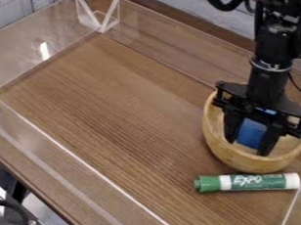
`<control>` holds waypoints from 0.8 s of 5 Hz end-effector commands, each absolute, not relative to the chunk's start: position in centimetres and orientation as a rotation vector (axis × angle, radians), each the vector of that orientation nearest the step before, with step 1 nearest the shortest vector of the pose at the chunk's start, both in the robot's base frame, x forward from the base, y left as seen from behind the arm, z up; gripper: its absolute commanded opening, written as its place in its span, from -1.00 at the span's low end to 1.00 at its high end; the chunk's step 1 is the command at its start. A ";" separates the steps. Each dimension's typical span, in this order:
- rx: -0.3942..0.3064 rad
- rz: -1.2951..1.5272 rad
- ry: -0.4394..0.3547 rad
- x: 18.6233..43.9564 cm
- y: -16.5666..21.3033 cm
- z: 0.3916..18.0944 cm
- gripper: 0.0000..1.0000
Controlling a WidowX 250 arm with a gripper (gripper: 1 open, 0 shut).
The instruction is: Remove the blue block from inside the brown bowl and put it on the table
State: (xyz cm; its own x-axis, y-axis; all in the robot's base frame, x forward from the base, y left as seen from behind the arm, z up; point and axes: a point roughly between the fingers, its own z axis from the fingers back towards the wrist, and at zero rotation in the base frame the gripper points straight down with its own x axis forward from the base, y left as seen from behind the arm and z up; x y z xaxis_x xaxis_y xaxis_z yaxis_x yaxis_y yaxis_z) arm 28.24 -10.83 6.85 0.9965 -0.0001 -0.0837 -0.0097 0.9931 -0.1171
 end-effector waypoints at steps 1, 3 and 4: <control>-0.149 -0.001 -0.012 29.4 -10.9 10.4 -1.00; -0.151 -0.019 -0.013 29.0 -10.4 11.6 -1.00; -0.154 -0.032 -0.013 28.7 -10.2 12.0 -1.00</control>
